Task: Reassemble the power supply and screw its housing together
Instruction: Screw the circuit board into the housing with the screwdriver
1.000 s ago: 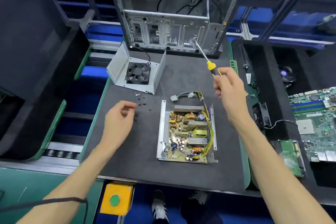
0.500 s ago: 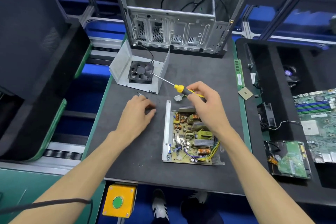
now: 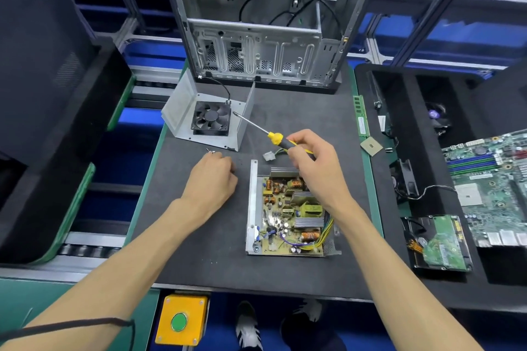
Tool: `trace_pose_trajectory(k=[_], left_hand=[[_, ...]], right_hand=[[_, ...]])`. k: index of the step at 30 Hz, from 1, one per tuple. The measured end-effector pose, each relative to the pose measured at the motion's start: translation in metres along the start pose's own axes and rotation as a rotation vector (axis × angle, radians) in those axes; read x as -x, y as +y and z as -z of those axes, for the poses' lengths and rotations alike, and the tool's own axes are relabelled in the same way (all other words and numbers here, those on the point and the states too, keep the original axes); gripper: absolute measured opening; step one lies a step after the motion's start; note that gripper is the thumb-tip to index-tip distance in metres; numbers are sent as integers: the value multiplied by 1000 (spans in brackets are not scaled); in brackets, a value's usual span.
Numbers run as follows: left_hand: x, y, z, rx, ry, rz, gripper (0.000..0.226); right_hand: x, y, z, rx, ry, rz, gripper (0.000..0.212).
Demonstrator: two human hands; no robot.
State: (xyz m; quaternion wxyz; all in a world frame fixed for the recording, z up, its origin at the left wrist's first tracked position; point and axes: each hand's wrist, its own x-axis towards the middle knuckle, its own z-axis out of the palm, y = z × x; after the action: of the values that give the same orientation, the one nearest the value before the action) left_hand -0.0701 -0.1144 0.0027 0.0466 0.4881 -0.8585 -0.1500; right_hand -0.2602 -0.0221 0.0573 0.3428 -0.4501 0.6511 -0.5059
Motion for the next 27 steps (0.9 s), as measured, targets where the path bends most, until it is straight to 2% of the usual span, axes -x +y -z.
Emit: trace_pose_trajectory(k=[2, 4, 6, 9, 11, 13, 16, 27], left_hand=[[1, -2, 1, 56, 6, 24, 21], [3, -2, 7, 241, 22, 110, 18], [5, 1, 18, 605, 48, 224, 14], [15, 12, 46, 1354, 55, 338, 10], [25, 22, 63, 1644, 18, 330, 14], [31, 30, 74, 1819, -29, 311, 18], [38, 39, 81, 1892, -52, 300, 17], [50, 51, 87, 1659, -75, 187, 16]], right_hand=[[3, -1, 3, 21, -2, 12, 17], [7, -3, 7, 42, 0, 19, 10], [12, -5, 13, 53, 5, 32, 9], [24, -9, 23, 2, 12, 28, 9], [32, -11, 28, -34, 17, 21, 12], [41, -11, 31, -38, 15, 16, 15], [51, -11, 35, 4, 7, 22, 20], [70, -22, 46, 37, -18, 23, 20]])
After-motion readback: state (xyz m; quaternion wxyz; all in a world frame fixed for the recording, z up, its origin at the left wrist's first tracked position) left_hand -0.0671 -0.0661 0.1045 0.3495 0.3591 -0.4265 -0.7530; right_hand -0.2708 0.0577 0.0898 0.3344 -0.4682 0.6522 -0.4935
